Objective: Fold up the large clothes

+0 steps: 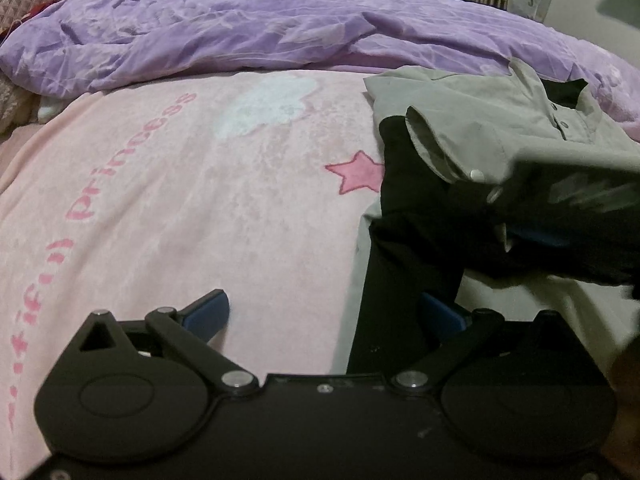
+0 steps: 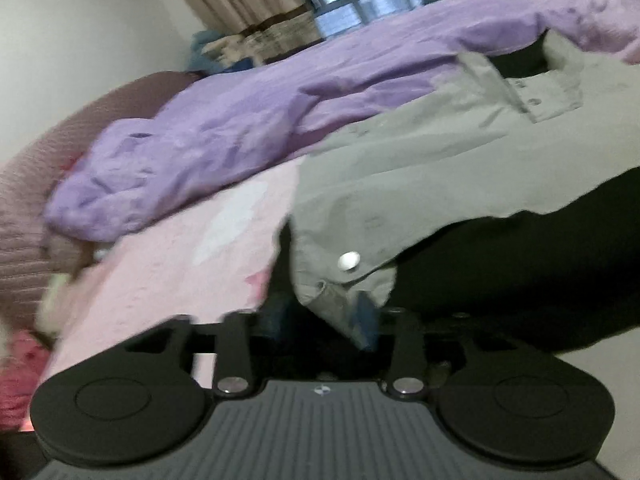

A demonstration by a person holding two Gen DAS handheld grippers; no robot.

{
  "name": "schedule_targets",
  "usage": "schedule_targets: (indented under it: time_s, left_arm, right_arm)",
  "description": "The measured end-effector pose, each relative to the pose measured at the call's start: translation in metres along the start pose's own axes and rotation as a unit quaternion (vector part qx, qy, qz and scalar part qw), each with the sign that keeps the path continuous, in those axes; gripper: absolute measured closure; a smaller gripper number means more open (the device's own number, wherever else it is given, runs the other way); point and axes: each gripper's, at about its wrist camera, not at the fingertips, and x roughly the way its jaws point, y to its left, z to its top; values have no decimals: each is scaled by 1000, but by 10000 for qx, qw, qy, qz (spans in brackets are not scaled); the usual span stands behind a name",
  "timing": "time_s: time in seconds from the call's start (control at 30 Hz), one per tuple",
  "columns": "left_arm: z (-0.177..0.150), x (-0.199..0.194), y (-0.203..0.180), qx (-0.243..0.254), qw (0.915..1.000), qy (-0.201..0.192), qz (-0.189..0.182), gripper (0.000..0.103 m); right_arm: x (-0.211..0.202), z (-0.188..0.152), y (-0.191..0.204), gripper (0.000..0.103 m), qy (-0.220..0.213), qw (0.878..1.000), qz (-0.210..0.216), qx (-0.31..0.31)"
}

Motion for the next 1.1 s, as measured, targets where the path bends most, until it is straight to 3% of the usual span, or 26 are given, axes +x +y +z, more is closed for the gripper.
schedule_targets:
  time_s: [0.07, 0.17, 0.2, 0.3, 0.4, 0.43, 0.57, 0.67, 0.77, 0.83, 0.87, 0.97, 1.0, 1.03, 1.07, 1.1]
  left_arm:
    - [1, -1, -1, -14, 10000, -7, 25, 0]
    - [1, -4, -2, -31, 10000, -55, 9, 0]
    - [1, -6, -3, -18, 10000, -81, -11, 0]
    - [1, -9, -7, 34, 9998, -153, -77, 0]
    - [1, -7, -11, 75, 9999, -122, -65, 0]
    - [1, -5, -12, 75, 9999, -90, -36, 0]
    - [3, -12, -13, 10, 9999, -160, -17, 0]
    - [9, -34, -12, -14, 9989, -450, -133, 0]
    - [9, -55, -13, 19, 9975, -543, -441, 0]
    - [3, -69, -16, 186, 9962, -618, -579, 0]
    - [-2, -76, -16, 295, 9952, -668, -649, 0]
    - [-13, -82, -20, 247, 9960, -658, -548, 0]
    - [-17, -83, -21, 237, 9971, -530, -492, 0]
    - [-23, -85, -21, 278, 9974, -430, -515, 0]
    - [-30, -91, -21, 326, 9975, -334, -537, 0]
    - [-36, -98, -20, 347, 9975, -303, -536, 0]
  right_arm:
    - [-26, 1, 0, 44, -435, 9988, 244, 11]
    - [-58, 5, -3, 79, -1177, 9928, 182, -111]
    - [-60, 8, -5, 80, -1293, 9915, 54, -123]
    - [-40, 15, -21, 84, -1049, 9936, -418, -27]
    - [0, 6, -42, 88, -322, 9976, -567, 231]
    - [5, -1, -49, 93, -366, 9976, -508, 306]
    - [-8, 5, -47, 87, -408, 9981, -320, 339]
    - [-42, 12, -36, 76, -477, 9975, -509, -133]
    - [-100, 23, -42, 50, -690, 9907, -868, -785]
    - [-147, 26, -55, 11, -923, 9827, -1200, -1062]
    - [-166, 26, -63, 6, -1012, 9795, -1323, -1132]
    - [-229, 14, -99, 6, -1300, 9696, -1672, -1225]
    - [-243, 9, -114, 16, -1314, 9650, -1923, -1202]
    - [-255, 5, -128, 37, -1252, 9613, -2178, -1129]
    - [-267, -1, -146, 45, -1098, 9593, -2409, -981]
    - [-275, -5, -160, 47, -960, 9599, -2513, -793]
